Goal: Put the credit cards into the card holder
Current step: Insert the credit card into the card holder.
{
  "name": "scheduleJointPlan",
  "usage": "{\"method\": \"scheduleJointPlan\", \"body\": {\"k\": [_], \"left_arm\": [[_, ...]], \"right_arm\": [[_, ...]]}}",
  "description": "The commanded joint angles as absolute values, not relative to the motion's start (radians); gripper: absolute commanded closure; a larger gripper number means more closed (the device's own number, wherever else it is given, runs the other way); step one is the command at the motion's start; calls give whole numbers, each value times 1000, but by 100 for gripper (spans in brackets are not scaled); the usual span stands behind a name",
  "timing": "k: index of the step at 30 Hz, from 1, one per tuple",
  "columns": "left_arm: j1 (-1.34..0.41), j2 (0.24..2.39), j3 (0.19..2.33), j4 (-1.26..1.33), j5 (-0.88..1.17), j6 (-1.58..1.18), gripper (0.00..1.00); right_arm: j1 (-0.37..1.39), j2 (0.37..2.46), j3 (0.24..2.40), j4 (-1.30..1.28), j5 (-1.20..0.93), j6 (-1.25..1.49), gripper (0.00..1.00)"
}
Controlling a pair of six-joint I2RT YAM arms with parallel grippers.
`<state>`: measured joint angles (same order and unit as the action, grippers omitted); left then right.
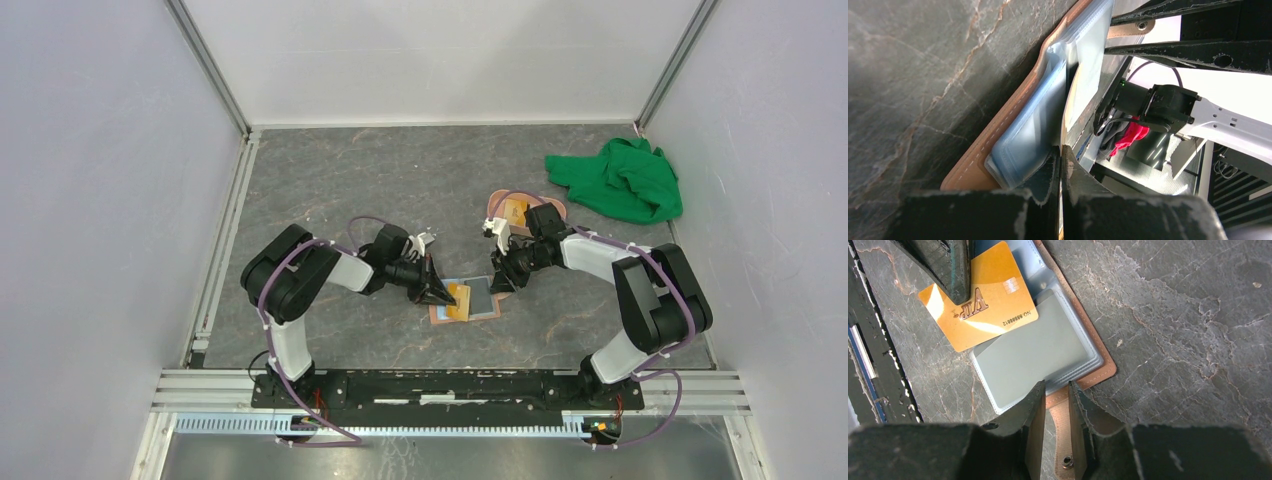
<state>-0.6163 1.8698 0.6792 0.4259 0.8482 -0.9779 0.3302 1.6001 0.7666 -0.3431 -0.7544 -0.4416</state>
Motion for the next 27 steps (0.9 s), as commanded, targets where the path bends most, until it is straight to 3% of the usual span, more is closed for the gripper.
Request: {"method": "scheduleJointPlan", "body": {"k": [1, 27], "left_arm": [[-614, 1890, 713, 380, 821, -961, 98], [-669, 1833, 648, 449, 569, -981, 98]], "right_arm": [[339, 1585, 798, -342, -750, -443, 71], [339, 1582, 798, -342, -764, -443, 71]]}}
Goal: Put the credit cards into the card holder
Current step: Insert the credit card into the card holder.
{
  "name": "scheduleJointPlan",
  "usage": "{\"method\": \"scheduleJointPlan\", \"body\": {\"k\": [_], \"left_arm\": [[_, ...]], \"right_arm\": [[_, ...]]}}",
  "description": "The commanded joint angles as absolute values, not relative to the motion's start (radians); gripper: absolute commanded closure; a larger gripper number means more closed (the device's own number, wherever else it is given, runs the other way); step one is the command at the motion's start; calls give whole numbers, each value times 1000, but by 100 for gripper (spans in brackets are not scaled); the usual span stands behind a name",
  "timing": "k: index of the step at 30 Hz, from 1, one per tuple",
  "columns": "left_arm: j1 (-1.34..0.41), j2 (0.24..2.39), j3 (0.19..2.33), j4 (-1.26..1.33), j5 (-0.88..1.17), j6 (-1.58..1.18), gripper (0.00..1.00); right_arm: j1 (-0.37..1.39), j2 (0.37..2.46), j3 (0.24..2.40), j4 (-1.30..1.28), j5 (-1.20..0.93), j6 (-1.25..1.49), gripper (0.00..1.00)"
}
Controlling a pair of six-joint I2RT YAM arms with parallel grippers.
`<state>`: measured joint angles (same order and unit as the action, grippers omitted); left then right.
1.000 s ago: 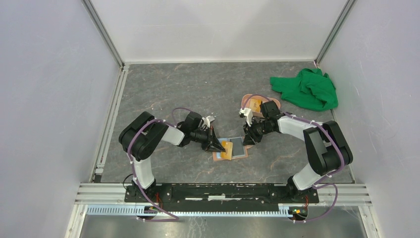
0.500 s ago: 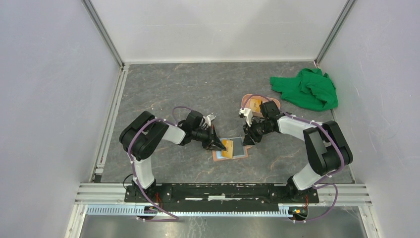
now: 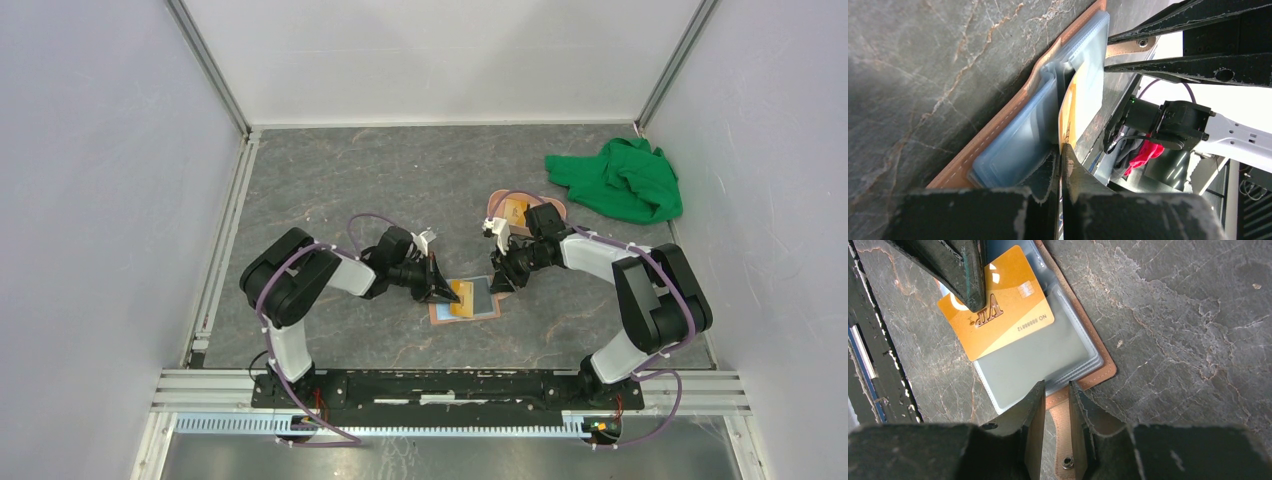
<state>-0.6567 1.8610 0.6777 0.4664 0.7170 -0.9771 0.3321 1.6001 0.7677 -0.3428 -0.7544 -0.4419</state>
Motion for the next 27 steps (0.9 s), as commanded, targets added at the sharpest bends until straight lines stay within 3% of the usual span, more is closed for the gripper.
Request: {"method": "scheduleJointPlan", "body": {"k": [1, 27], "left_arm": [[-671, 1828, 642, 449, 558, -980, 98], [-701, 1775, 658, 356, 411, -921, 98]], "right_arm": [[340, 1582, 798, -342, -764, -443, 70], [343, 1585, 799, -344, -765, -443, 70]]}}
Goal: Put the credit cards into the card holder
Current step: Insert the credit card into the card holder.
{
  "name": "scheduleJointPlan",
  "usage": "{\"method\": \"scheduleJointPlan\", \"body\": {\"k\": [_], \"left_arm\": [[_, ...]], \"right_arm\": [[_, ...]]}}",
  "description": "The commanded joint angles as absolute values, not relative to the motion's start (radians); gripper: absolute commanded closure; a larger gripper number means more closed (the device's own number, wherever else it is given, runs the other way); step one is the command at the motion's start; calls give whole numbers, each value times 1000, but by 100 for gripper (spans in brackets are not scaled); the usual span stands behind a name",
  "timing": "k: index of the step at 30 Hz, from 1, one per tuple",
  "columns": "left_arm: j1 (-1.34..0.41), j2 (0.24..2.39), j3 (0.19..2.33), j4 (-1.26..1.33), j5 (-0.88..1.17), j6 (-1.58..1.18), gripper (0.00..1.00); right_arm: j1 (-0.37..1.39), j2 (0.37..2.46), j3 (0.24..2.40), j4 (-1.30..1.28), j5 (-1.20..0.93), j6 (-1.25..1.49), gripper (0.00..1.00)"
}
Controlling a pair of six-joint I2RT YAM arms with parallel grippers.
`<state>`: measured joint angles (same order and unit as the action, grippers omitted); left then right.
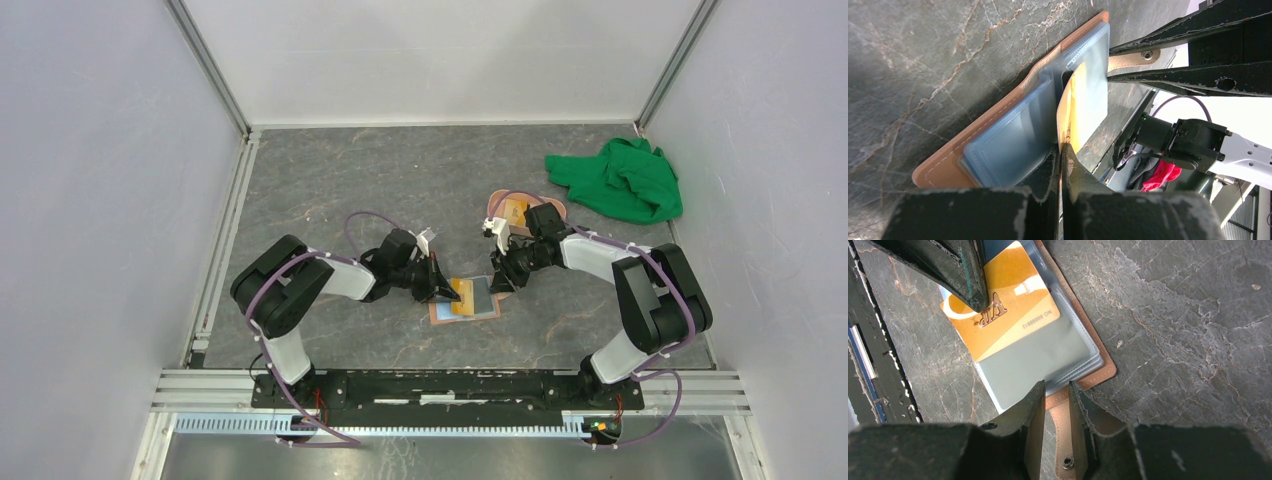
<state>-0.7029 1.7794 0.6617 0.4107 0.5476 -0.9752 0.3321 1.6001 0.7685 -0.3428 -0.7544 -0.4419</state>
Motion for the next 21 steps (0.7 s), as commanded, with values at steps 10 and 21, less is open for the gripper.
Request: {"method": "scheduleJointPlan", "body": {"k": [10, 21], "left_arm": [[-707, 1772, 602, 473, 399, -992, 98], [-770, 1812, 577, 592, 383, -1084, 98]], "right_arm": [[347, 1586, 800, -344, -765, -443, 70], [348, 1584, 801, -347, -776, -445, 69]]}}
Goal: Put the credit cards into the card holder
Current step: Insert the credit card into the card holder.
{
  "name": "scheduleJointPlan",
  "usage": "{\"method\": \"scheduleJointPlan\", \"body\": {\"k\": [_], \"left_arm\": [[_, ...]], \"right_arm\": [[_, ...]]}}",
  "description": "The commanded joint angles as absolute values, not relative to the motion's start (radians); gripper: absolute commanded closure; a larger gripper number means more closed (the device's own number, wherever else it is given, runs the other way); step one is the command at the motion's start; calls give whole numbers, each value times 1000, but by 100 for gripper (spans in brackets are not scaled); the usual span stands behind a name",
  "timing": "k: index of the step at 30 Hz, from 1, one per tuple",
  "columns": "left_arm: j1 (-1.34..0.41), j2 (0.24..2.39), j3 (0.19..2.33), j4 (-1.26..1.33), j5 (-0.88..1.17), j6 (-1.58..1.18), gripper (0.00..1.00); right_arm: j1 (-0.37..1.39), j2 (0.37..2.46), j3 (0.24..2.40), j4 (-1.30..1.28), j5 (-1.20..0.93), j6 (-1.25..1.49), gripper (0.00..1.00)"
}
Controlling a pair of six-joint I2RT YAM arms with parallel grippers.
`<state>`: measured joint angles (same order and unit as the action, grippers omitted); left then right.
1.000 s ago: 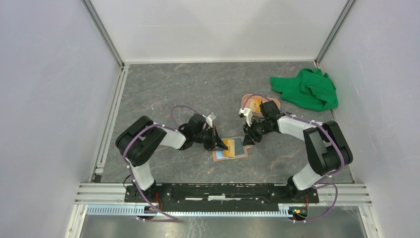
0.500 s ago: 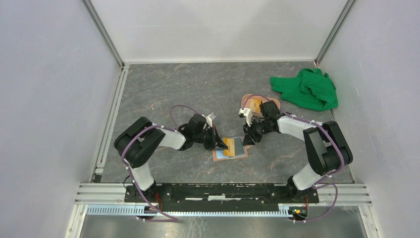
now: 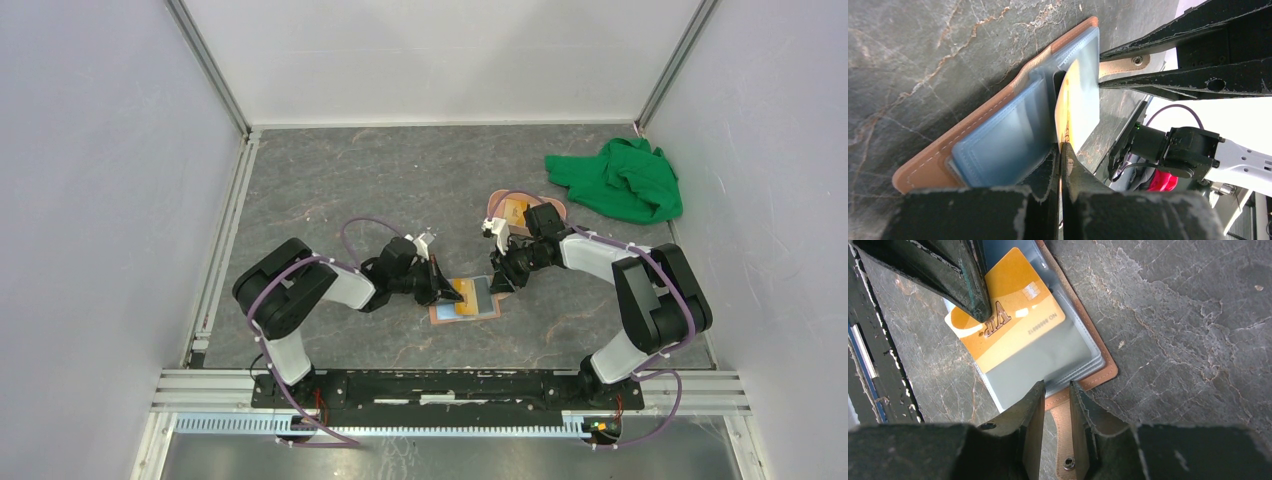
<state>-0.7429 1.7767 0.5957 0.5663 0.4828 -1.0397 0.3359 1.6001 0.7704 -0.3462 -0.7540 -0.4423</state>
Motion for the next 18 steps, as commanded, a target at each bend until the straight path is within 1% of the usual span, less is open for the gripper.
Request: {"method": "scheduleJointPlan", "body": {"k": [1, 8, 13, 18], "left_arm": [[-774, 1811, 575, 600, 378, -1093, 98], [-816, 1842, 564, 683, 354, -1158, 97], [-822, 1839, 548, 708, 351, -1172, 84], [-821, 1791, 558, 622, 319, -1128, 71]], "right_arm": [[347, 1584, 801, -347, -778, -445, 69], [348, 1579, 804, -350, -781, -448, 67], [347, 1573, 808, -356, -782, -456, 64], [348, 1548, 816, -366, -784, -474, 57]]}}
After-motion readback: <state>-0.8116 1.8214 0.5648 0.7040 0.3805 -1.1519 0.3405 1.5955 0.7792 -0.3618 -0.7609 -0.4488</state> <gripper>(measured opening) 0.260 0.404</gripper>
